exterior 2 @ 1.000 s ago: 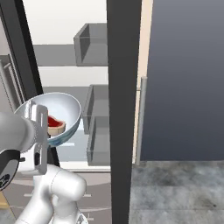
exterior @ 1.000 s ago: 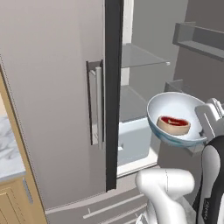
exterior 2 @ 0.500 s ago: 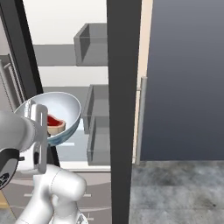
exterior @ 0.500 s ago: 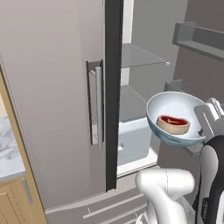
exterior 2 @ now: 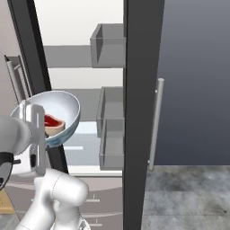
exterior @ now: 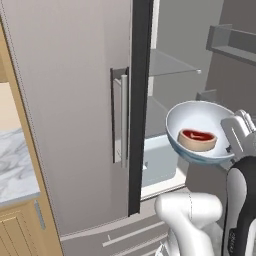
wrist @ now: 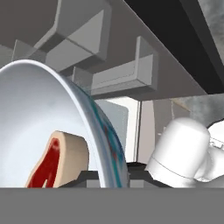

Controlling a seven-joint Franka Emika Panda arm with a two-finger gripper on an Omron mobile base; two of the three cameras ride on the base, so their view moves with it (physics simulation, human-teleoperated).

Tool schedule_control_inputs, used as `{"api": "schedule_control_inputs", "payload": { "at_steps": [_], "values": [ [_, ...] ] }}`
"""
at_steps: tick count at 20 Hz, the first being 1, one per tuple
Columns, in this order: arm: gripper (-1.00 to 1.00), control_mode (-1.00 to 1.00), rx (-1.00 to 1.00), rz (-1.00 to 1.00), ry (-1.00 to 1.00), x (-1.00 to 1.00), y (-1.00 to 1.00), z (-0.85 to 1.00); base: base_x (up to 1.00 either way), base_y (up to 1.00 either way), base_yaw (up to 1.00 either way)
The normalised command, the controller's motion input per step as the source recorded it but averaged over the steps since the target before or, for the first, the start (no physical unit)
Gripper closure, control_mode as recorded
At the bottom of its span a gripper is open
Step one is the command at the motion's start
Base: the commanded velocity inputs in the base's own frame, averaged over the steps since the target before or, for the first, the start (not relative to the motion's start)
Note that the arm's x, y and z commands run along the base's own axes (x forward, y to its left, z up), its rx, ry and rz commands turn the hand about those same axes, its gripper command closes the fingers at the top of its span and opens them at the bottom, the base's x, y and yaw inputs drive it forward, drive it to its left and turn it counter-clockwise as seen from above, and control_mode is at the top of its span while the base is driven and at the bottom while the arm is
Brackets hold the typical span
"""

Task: Place one of the steaks on the plate and the other in the bowl. Then place the bowl in the fridge.

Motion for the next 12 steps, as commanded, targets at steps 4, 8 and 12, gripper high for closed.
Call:
{"api": "schedule_control_inputs", "payload": {
  "at_steps": [4, 8, 12],
  "values": [
    [1.00, -1.00, -0.06, 0.10, -0.31, -0.19, -0.02, 0.68, 0.00, 0.00, 0.00],
    [1.00, -1.00, -0.12, 0.02, -0.11, 0.19, 0.06, 0.54, 0.00, 0.00, 0.00],
    [1.00, -1.00, -0.03, -0.04, 0.00, 0.59, 0.00, 0.20, 0.00, 0.00, 0.00]
  ]
}}
